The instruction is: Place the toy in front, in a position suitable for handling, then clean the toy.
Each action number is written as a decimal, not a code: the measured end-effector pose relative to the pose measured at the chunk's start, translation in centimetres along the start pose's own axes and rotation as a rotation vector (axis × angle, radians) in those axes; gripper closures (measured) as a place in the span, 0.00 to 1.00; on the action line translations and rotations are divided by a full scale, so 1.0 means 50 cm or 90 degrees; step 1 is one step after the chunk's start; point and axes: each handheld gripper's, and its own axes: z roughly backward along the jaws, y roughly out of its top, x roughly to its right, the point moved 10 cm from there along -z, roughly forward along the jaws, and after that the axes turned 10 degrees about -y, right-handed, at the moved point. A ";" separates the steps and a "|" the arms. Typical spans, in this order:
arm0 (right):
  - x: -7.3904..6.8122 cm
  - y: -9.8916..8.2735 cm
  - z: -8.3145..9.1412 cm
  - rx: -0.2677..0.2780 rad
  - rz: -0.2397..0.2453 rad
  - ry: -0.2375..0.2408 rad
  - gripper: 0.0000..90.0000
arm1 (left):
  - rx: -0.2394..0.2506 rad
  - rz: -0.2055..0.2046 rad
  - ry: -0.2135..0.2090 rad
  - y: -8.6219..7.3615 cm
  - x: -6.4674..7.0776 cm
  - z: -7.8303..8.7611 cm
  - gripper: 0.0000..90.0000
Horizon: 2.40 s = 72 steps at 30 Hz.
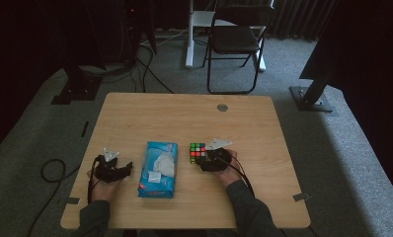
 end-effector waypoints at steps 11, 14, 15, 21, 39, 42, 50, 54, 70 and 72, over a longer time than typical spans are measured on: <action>0.008 0.001 0.001 -0.001 -0.004 -0.006 0.43 | -0.008 0.011 -0.003 -0.001 0.005 0.006 0.39; 0.007 -0.002 0.007 0.002 -0.001 -0.004 0.42 | 0.006 0.005 -0.009 0.010 0.014 0.024 0.40; 0.008 -0.004 0.009 0.003 -0.001 -0.004 0.42 | 0.014 0.003 -0.012 0.017 0.018 0.031 0.40; 0.012 -0.020 0.019 -0.002 -0.001 -0.006 0.42 | 0.049 -0.011 -0.040 0.051 0.059 0.065 0.42; 0.032 -0.067 0.023 -0.030 -0.013 -0.019 0.41 | 0.112 -0.029 -0.068 0.128 0.128 0.150 0.43; 0.035 -0.066 0.023 -0.027 -0.015 -0.020 0.41 | 0.118 -0.031 -0.068 0.134 0.131 0.155 0.43; 0.043 -0.075 0.023 -0.039 -0.017 -0.026 0.39 | 0.133 -0.048 -0.081 0.157 0.156 0.183 0.42; 0.046 -0.079 0.023 -0.042 -0.018 -0.027 0.39 | 0.154 -0.062 -0.096 0.179 0.184 0.206 0.42; 0.045 -0.078 0.021 -0.038 -0.016 -0.027 0.38 | 0.124 -0.165 -0.161 0.183 0.365 0.214 0.48; 0.044 -0.078 0.021 -0.037 -0.016 -0.026 0.38 | 0.104 -0.183 -0.153 0.169 0.382 0.196 0.49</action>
